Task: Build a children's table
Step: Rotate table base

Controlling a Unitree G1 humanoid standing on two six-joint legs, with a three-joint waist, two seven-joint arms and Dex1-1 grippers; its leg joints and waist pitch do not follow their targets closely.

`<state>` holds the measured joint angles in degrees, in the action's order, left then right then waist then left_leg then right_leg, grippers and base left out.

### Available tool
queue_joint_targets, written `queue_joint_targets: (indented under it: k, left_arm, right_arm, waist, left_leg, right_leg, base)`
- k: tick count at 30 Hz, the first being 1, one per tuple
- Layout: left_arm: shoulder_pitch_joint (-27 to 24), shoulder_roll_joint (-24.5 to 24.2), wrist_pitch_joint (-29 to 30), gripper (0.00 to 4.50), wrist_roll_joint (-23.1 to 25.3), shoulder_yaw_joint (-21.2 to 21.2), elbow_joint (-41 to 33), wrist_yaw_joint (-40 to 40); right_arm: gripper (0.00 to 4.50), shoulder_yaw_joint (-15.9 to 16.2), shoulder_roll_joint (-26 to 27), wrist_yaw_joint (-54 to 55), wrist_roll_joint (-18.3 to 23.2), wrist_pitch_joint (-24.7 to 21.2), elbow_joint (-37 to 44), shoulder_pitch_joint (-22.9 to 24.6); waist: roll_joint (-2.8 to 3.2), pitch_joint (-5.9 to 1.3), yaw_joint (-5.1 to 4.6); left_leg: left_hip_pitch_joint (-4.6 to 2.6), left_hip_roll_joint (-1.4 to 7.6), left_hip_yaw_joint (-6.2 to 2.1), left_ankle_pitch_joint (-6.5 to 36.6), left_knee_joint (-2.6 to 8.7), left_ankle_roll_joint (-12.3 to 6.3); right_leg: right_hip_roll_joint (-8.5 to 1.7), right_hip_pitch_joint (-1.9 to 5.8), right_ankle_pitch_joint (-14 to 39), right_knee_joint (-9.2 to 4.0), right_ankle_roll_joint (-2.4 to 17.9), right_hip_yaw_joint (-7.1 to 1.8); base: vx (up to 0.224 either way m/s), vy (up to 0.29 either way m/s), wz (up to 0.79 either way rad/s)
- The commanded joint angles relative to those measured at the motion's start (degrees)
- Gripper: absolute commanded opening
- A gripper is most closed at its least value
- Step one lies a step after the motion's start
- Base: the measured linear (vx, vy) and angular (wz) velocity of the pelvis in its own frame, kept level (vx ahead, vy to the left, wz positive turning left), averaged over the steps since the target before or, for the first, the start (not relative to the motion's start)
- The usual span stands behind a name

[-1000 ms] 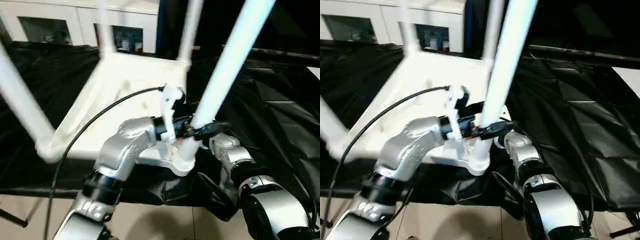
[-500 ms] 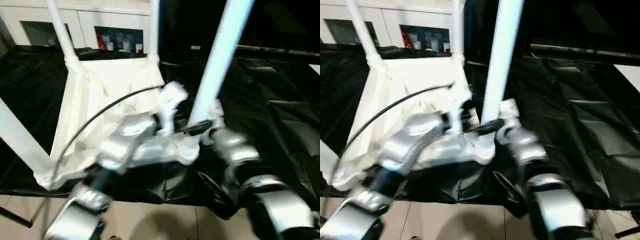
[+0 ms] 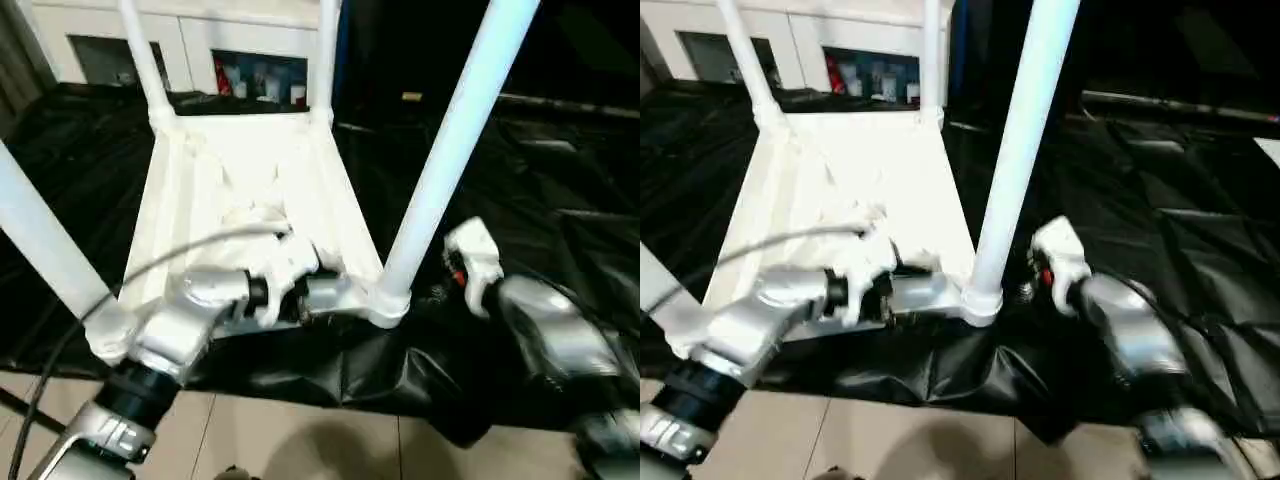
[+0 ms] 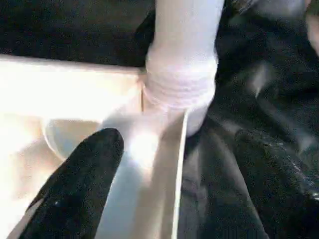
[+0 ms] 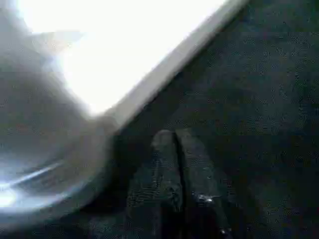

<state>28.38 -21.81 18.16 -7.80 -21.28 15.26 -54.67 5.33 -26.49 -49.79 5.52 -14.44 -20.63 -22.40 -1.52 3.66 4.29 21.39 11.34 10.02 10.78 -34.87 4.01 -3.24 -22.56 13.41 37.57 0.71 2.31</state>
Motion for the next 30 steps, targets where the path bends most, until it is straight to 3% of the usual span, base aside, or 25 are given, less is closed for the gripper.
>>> queue_joint_targets:
  k: [1, 2, 3, 4, 8, 10, 16, 30]
  left_arm:
    - [1.65, -0.19, 1.21, 3.67, 1.27, -0.69, 0.45, 0.17]
    - [2.14, -0.30, 1.67, 3.57, 1.59, -0.89, 0.93, 0.22]
    - [2.54, -0.56, 1.96, 3.46, 1.79, -1.23, 1.30, 0.21]
    - [2.61, -0.68, 1.96, 3.37, 1.91, -1.40, 1.40, 0.08]
    - [2.83, -1.52, 1.03, 3.12, 3.65, -2.52, 2.59, -1.54]
    - [2.63, -1.52, 1.01, 2.81, 3.65, -2.29, 2.80, -2.20]
    - [2.66, -1.64, 1.72, 2.36, 3.47, -2.16, 3.20, -2.66]
    - [2.12, -2.25, 2.72, 1.15, 3.27, -1.75, 3.54, -4.93]
  right_arm:
    - [0.00, 1.10, -2.66, -3.72, 1.28, -1.87, 5.28, 0.86]
    - [0.00, 1.43, -4.03, -5.16, 1.75, -2.56, 7.24, 1.41]
    - [0.00, 1.58, -5.05, -6.11, 2.16, -3.53, 9.25, 1.92]
    - [0.00, 1.65, -5.30, -6.55, 2.35, -3.58, 9.75, 2.04]
    - [0.00, 1.87, -7.49, -9.82, 4.41, -6.49, 16.72, 3.80]
    - [0.00, 1.56, -7.68, -10.15, 5.45, -8.17, 18.38, 4.00]
    - [0.00, 1.65, -7.88, -9.52, 5.56, -9.24, 19.59, 4.55]
    - [0.00, 1.79, -8.94, -9.69, 6.52, -11.09, 21.78, 5.69]
  waist:
    - [0.03, -3.99, -0.05]
    - [0.00, -4.07, -0.01]
    - [0.85, -3.90, -0.06]
    - [0.39, -3.91, -0.17]
    - [0.51, -3.74, -0.26]
    - [0.63, -3.98, -0.38]
    - [0.64, -3.98, -0.41]
    - [0.71, -3.95, -0.35]
  left_leg:
    - [-0.66, 1.80, -0.41, 6.59, 3.82, -2.65]
    - [-0.74, 1.78, -0.37, 6.59, 3.73, -2.58]
    - [-0.83, 1.76, -0.42, 7.63, 3.76, -2.19]
    - [-0.89, 1.84, -0.42, 8.08, 3.80, -2.12]
    - [-0.91, 1.82, -0.55, 9.07, 4.08, -2.12]
    - [-0.82, 1.80, -0.61, 7.29, 3.97, -2.29]
    - [-0.82, 1.81, -0.55, 7.12, 3.89, -2.57]
    - [-0.88, 1.83, -0.60, 7.42, 3.95, -2.14]
  right_leg:
    - [-4.01, 3.50, -1.35, -4.77, 12.93, -2.68]
    - [-4.01, 3.41, -1.06, -4.77, 13.10, -2.67]
    - [-4.00, 3.24, 0.40, -4.98, 13.27, -2.68]
    - [-3.98, 3.32, 0.76, -5.05, 13.34, -2.71]
    - [-4.06, 3.36, 3.29, -5.48, 12.68, -2.71]
    - [-4.11, 3.48, 0.75, -5.16, 13.44, -2.66]
    - [-4.18, 3.47, -0.66, -5.10, 14.57, -2.60]
    - [-4.22, 3.48, -0.17, -5.11, 14.46, -2.63]
  base:
    - [0.000, 0.000, 0.00]
    - [0.000, 0.000, 0.00]
    - [0.000, 0.000, 0.00]
    - [0.000, 0.000, 0.00]
    - [0.000, 0.000, 0.00]
    - [0.000, 0.000, 0.00]
    - [0.000, 0.000, 0.00]
    - [0.000, 0.000, 0.00]
